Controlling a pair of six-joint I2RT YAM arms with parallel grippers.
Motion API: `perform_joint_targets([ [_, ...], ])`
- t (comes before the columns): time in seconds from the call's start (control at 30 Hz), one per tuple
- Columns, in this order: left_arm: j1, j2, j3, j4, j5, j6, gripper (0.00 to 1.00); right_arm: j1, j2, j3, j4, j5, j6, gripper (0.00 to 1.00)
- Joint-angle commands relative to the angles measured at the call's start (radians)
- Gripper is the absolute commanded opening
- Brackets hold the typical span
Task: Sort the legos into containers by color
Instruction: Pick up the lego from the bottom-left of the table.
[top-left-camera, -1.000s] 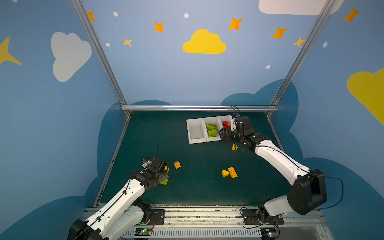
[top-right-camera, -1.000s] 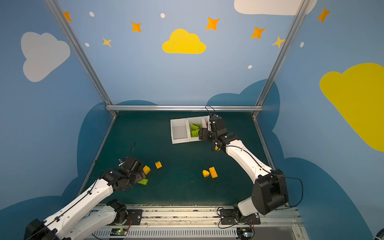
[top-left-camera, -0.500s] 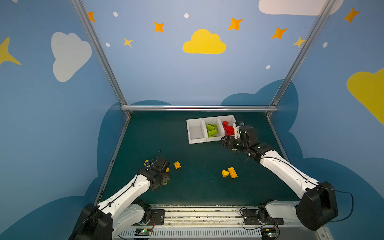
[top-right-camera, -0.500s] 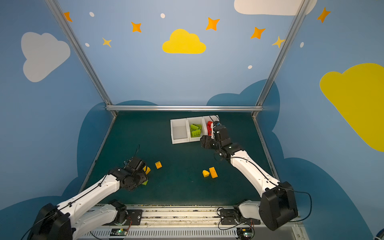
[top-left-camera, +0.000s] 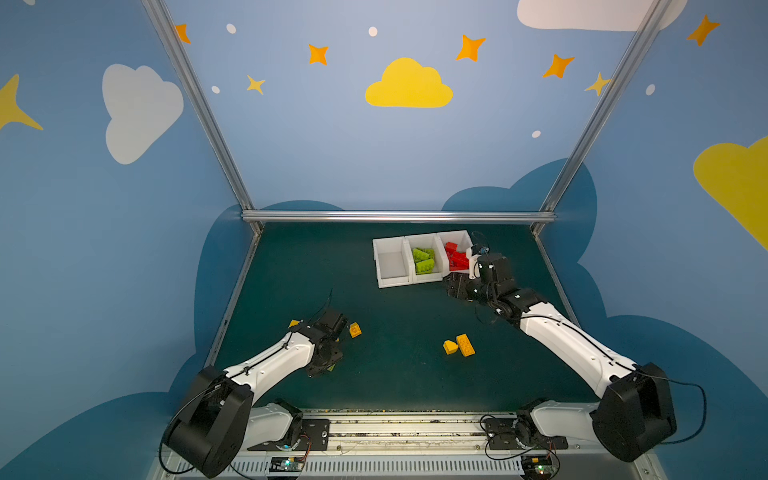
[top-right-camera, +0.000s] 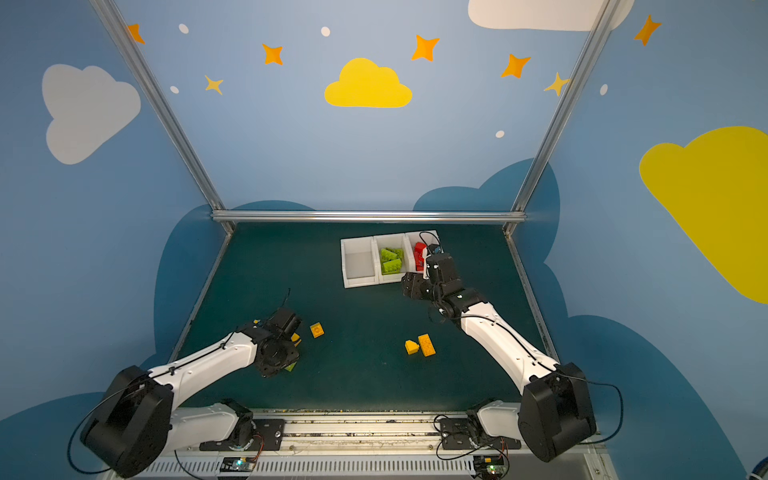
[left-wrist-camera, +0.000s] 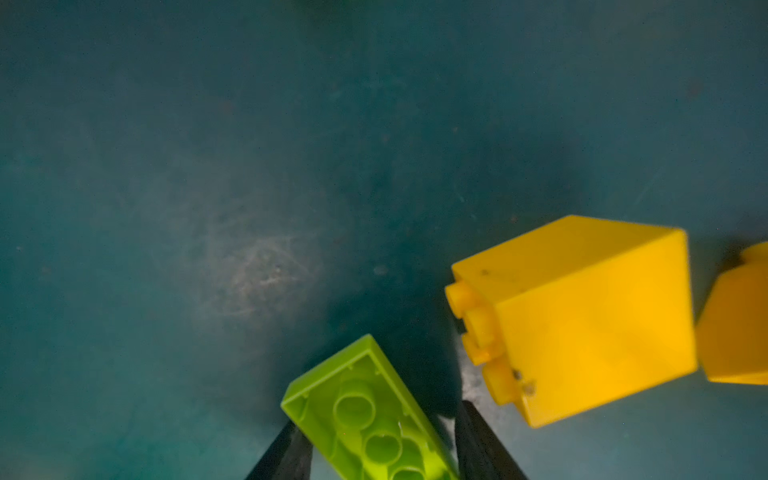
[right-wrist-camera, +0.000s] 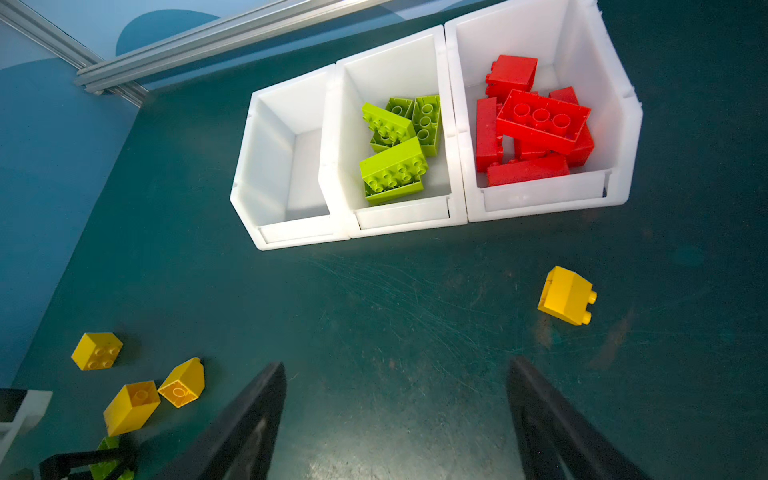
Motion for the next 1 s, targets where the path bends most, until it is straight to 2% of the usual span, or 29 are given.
perform_joint_targets([
  [0.0,0.005,0.014,0.023,-0.003,-0.008,0.017,0.49,-0.002,-0.019,-0.012,0.016,0.014,-0.001,0.81],
  [0.2,0.005,0.024,0.047,-0.008,0.002,0.034,0.31,-0.003,-0.024,-0.013,0.015,0.008,0.000,0.81],
  [0.3,0.005,0.012,0.062,-0.025,-0.002,0.040,0.28,-0.002,-0.029,-0.015,0.014,0.008,0.001,0.81],
  [0.53,0.002,-0.091,0.096,-0.043,0.020,0.063,0.27,-0.001,-0.056,-0.014,-0.005,-0.043,-0.008,0.81],
  [0.7,-0.001,-0.136,0.198,-0.088,0.032,0.109,0.28,0.000,-0.093,-0.044,-0.003,-0.061,0.002,0.81],
  [0.83,0.000,-0.117,0.287,-0.053,0.095,0.186,0.30,0.000,-0.132,-0.083,0.001,-0.073,0.023,0.81],
  [0.97,0.002,-0.010,0.456,-0.093,0.128,0.265,0.29,-0.003,-0.179,-0.108,-0.019,-0.084,0.028,0.81],
])
